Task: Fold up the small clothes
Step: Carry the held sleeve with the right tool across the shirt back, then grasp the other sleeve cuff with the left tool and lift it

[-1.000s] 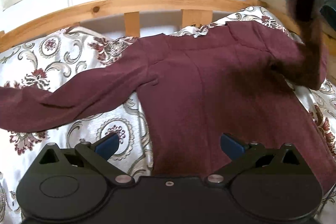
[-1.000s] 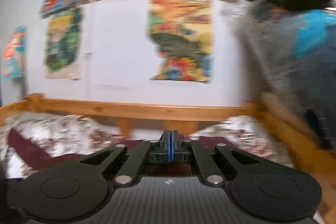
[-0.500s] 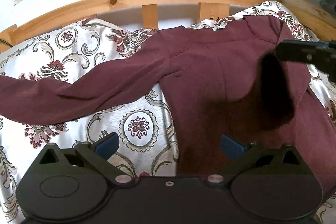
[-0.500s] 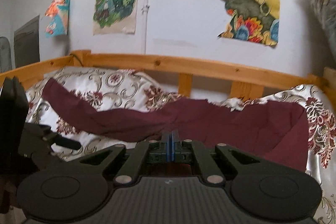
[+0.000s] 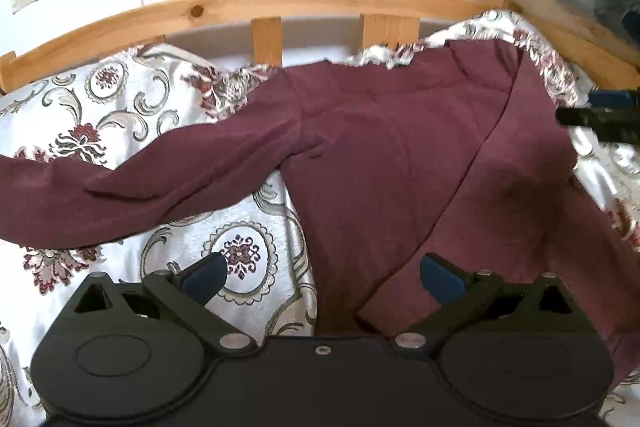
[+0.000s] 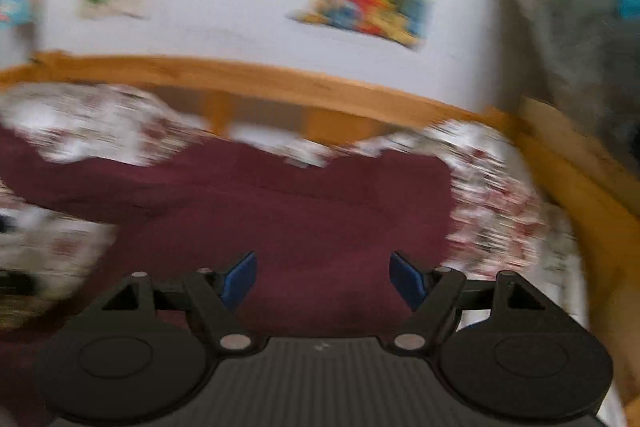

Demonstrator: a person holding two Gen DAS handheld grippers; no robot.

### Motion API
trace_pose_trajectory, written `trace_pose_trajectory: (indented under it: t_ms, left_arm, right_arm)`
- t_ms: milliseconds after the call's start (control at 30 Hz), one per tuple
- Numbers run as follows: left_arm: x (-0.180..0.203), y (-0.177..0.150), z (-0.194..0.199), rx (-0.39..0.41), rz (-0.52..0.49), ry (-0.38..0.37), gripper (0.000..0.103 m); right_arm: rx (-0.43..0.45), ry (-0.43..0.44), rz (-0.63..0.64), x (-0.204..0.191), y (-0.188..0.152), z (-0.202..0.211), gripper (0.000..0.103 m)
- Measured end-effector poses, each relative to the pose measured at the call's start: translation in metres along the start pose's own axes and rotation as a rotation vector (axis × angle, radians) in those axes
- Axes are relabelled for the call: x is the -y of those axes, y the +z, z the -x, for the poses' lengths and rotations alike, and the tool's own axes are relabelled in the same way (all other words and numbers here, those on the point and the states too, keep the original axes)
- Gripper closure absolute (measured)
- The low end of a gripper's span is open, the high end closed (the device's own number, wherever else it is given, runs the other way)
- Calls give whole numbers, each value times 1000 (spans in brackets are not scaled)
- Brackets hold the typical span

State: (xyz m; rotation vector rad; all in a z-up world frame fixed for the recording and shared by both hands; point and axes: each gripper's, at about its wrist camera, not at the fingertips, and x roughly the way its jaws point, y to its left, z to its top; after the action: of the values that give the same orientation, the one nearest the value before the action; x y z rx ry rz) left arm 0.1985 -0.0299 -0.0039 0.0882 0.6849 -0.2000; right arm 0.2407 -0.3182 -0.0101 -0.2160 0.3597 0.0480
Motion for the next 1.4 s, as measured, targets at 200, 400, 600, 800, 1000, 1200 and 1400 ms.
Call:
trace_pose_trajectory:
  t_ms: [200, 400, 600, 800, 1000, 1200, 1400]
  left_arm:
    - [14, -8, -29, -49, -73, 23, 1]
    - [35, -15, -35, -31, -162, 19, 1]
    - [46, -17, -31, -20, -195, 6, 1]
    - [47, -21, -42, -81, -190, 35, 1]
    - [37, -25, -45, -126, -106, 19, 1]
    - [34, -28, -36, -118, -98, 29, 1]
    - [6, -36, -2, -40, -20, 86, 1]
  right_arm:
    - [-114, -111, -181, 73, -7, -74, 45]
    - [-114, -81, -219, 93, -9, -90, 100]
    - [-44, -153, -249, 104, -1, -76, 102]
    - [-62, -84, -250, 100, -10, -75, 89]
    - [-81, -43, -230, 88, -23, -70, 73]
    - [-137, -144, -218, 87, -35, -79, 73]
    - [-90, -140, -251, 67, -39, -51, 33]
